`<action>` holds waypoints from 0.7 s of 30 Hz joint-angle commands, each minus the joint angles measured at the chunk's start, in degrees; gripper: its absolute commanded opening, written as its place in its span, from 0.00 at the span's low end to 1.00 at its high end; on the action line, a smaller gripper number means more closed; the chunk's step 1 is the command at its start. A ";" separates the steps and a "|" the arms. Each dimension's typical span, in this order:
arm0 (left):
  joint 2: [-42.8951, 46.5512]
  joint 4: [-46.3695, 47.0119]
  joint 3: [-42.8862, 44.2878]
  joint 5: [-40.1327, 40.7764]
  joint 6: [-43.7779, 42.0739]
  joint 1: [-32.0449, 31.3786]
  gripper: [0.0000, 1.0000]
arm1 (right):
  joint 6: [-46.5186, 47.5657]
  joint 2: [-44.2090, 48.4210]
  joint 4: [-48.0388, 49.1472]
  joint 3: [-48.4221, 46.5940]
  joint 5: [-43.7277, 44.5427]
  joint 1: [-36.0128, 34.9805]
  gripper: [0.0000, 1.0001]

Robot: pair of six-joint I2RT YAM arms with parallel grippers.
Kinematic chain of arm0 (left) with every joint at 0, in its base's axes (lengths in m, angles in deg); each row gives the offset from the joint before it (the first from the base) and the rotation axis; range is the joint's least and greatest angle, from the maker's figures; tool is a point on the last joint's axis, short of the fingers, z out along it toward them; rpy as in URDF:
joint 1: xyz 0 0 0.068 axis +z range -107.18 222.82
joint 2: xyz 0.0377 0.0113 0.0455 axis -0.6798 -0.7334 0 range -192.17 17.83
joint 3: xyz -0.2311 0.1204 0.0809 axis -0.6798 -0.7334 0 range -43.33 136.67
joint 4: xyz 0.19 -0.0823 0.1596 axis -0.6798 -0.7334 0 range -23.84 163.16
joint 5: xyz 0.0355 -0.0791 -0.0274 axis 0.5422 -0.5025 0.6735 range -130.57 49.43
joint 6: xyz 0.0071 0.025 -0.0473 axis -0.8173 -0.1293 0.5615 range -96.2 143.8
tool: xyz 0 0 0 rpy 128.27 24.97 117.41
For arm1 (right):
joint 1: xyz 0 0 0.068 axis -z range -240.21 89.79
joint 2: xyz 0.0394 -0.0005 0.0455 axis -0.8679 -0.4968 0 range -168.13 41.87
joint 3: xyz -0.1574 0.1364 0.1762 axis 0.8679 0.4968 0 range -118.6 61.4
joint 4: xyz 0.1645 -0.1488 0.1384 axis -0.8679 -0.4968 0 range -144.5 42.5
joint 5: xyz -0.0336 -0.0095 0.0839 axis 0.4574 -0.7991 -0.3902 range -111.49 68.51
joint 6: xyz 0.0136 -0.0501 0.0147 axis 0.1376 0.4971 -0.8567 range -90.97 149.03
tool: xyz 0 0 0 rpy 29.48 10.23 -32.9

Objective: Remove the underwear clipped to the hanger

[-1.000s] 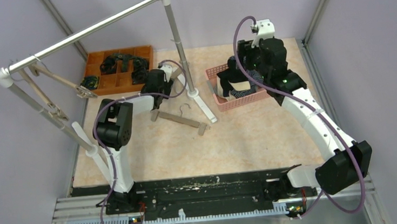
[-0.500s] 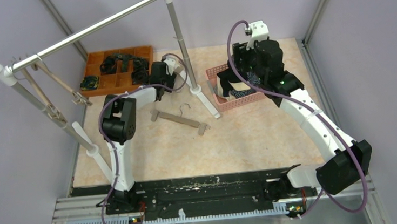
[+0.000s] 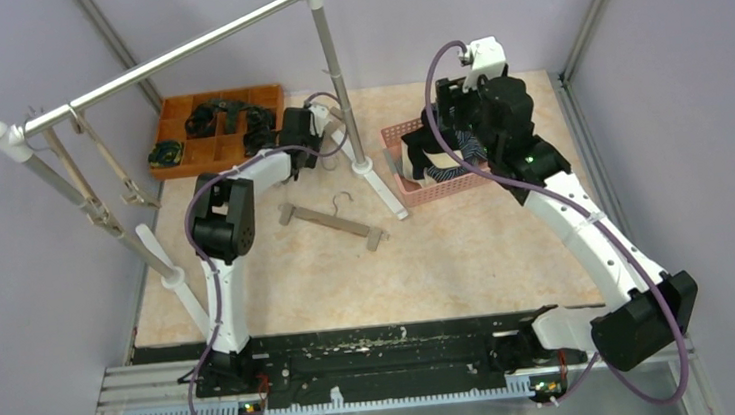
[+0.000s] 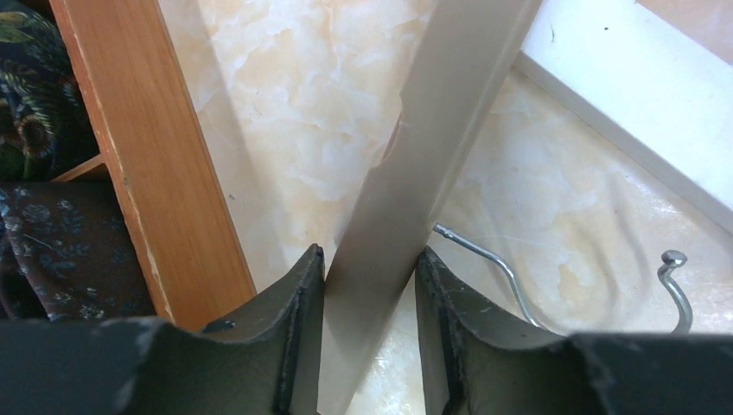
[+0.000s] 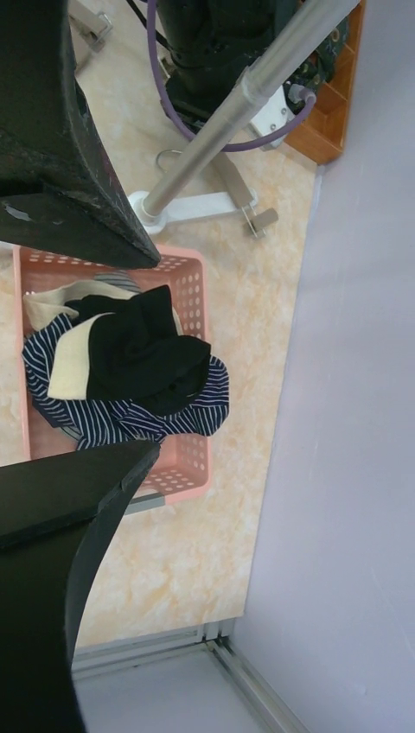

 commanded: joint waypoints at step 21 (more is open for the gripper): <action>13.71 -4.65 -14.10 -18.43 15.64 3.32 0.12 | 4.43 1.91 5.19 3.44 1.17 -0.55 0.77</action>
